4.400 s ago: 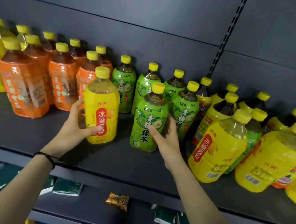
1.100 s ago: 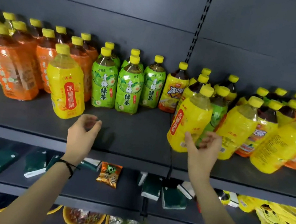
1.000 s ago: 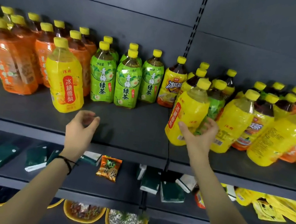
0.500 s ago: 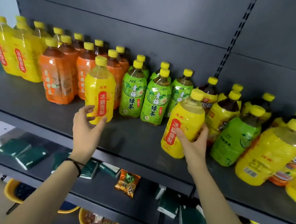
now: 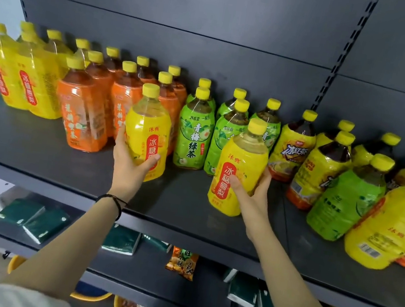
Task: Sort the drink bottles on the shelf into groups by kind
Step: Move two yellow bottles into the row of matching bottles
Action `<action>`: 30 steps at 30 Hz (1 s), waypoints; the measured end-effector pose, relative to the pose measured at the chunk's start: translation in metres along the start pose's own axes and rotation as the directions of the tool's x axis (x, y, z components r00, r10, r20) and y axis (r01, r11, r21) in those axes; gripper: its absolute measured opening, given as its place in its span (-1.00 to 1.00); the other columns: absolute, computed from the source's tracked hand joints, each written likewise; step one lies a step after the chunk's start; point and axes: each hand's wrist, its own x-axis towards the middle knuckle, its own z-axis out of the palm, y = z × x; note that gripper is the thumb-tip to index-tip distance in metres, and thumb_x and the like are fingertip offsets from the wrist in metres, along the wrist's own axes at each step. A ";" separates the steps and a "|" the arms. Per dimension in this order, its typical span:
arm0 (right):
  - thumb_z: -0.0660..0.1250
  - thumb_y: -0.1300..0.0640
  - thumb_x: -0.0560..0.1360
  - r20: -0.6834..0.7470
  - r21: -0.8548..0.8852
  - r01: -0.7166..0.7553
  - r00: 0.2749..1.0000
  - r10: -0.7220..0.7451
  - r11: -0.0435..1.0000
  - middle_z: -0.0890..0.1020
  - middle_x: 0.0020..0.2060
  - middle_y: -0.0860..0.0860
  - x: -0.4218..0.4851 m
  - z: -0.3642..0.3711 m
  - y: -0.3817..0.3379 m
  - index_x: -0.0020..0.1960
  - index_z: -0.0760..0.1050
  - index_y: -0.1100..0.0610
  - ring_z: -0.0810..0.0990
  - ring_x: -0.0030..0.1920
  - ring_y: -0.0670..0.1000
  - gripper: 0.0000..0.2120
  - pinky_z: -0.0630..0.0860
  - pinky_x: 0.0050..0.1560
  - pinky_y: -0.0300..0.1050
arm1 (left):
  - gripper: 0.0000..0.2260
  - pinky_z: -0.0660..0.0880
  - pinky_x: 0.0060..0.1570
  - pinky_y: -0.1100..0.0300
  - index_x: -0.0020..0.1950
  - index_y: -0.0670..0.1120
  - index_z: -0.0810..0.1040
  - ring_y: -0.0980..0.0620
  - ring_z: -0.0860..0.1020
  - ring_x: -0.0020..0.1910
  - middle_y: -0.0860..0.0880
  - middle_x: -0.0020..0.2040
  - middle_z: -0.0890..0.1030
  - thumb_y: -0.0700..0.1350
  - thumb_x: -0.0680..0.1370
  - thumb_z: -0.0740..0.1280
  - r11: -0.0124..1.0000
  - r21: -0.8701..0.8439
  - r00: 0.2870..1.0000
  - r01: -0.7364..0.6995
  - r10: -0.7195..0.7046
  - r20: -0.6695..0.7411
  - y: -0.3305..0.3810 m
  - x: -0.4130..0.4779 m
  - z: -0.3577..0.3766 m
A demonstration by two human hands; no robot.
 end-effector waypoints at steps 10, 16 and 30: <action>0.45 -0.09 0.30 0.059 -0.005 -0.019 0.998 0.019 1.000 0.49 0.23 -0.12 -0.004 -0.009 -0.003 0.42 0.13 -0.20 0.51 0.18 -0.16 -0.21 0.50 0.19 -0.05 | -0.10 0.33 0.35 -0.06 0.46 0.04 0.23 0.03 0.29 0.31 0.03 0.23 0.25 0.20 0.21 0.55 0.999 -0.003 0.994 0.052 -0.051 0.093 0.002 -0.027 -0.009; 0.47 -0.39 0.16 0.122 0.001 0.030 0.992 -0.030 1.000 0.49 0.29 -0.10 -0.027 -0.001 0.002 0.45 0.12 -0.20 0.54 0.23 -0.10 -0.03 0.54 0.17 -0.08 | -0.25 0.50 0.17 0.03 0.14 0.25 0.26 0.04 0.45 0.25 -0.02 0.24 0.36 0.28 0.07 0.55 0.973 -0.202 0.977 0.114 -0.073 0.201 0.022 -0.088 -0.008; 0.48 -0.33 0.13 -0.049 0.150 0.068 0.997 -0.061 0.986 0.61 0.11 -0.09 -0.072 0.113 -0.007 0.23 0.37 -0.31 0.63 0.09 -0.03 -0.31 0.61 0.06 0.05 | -0.19 0.60 -0.09 0.12 0.22 0.15 0.37 0.05 0.64 0.05 0.13 0.07 0.65 0.30 0.06 0.58 0.880 -0.415 0.956 0.232 -0.127 0.265 0.028 -0.117 -0.090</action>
